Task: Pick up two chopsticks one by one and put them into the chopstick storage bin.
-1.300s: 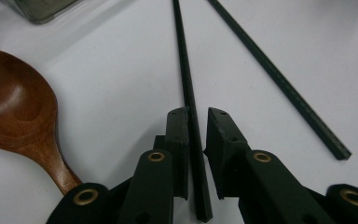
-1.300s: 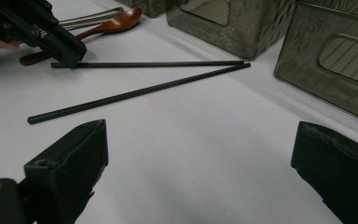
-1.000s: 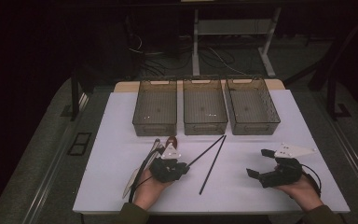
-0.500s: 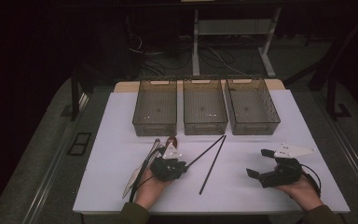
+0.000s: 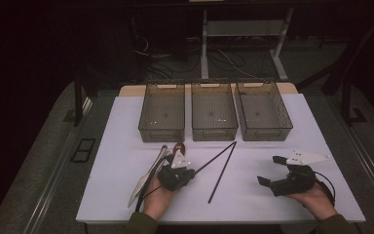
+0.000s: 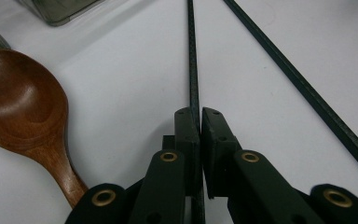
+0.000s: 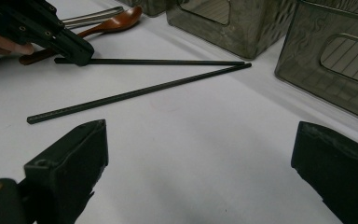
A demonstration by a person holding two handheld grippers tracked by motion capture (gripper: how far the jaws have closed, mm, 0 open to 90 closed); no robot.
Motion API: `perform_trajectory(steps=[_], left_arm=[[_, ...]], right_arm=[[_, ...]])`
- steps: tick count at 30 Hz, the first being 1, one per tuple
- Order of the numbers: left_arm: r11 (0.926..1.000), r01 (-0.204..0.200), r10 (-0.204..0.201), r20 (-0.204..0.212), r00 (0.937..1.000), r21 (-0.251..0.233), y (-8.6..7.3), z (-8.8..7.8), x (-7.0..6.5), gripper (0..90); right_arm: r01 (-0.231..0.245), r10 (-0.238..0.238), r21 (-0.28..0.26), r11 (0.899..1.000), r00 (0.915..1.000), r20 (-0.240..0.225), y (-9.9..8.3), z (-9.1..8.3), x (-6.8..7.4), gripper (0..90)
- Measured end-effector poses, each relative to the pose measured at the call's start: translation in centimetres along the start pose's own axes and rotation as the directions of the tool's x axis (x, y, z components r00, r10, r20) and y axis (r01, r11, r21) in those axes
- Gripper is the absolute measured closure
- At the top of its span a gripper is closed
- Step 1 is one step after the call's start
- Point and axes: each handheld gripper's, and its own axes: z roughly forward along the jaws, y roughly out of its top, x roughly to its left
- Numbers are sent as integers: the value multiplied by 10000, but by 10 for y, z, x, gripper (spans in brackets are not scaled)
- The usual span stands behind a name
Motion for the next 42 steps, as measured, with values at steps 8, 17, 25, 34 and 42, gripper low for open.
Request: perform_trajectory(steps=[8, 17, 25, 34, 42], left_arm=[[9993, 270, -265, 180, 9995, -263, 2, -5, 2, 851], [9970, 420, -371, 756, 9964, -648, 7, -21, 5, 851], [9967, 420, -324, 1352, 9903, -691, 12, -42, 11, 851], [9964, 217, -71, 1749, 9846, -819, 15, -67, 19, 851], [9920, 269, -36, 1861, 9825, -1232, 25, -80, 26, 851]], right_arm=[[-23, 23, -27, 10000, 10000, -6, 0, -1, 0, 40], [8, -8, -7, 10000, 10000, 18, 0, -1, 0, 40], [51, -51, 35, 10000, 10000, 19, -1, 1, 0, 40], [-33, 35, 287, 9996, 10000, -76, -5, 12, 1, 40], [-107, 109, 265, 9996, 9999, -87, -5, 12, 0, 40]])
